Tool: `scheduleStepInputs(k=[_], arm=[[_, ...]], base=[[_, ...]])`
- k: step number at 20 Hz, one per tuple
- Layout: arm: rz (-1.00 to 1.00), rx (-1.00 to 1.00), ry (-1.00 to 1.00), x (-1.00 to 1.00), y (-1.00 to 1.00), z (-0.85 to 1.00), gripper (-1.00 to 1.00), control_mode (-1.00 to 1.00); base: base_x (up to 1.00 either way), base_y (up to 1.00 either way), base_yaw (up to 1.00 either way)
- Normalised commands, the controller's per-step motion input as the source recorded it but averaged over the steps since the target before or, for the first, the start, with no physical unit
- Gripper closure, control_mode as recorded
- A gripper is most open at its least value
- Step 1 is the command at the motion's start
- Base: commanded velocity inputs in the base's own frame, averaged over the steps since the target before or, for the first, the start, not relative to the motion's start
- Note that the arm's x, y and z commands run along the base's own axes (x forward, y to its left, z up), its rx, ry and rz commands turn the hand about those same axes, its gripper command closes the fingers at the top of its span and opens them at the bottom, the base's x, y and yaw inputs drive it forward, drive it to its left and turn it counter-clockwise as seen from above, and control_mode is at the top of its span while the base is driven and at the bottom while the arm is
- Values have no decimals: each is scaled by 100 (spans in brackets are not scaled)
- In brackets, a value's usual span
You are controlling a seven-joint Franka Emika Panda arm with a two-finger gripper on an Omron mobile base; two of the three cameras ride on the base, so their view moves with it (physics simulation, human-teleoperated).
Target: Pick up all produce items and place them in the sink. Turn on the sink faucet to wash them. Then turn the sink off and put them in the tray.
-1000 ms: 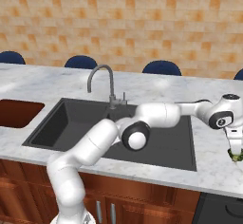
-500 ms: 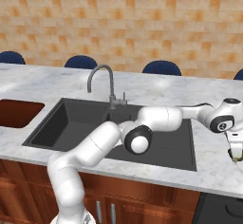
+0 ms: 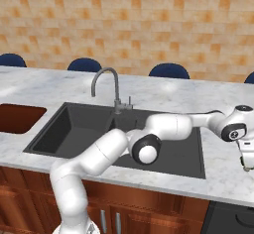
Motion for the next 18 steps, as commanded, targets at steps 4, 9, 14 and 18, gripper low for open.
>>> scheduleStepInputs(k=[4,9,14,18], arm=[[0,0,5,1,0,-25,100,-100],[0,0,2,0,0,-5,100,-100],[0,0,-6,-13,1,12,100,-100],[0,0,-8,-16,15,48,100,-100]], base=[[0,0,0],[0,0,0],[0,0,0],[0,0,0]])
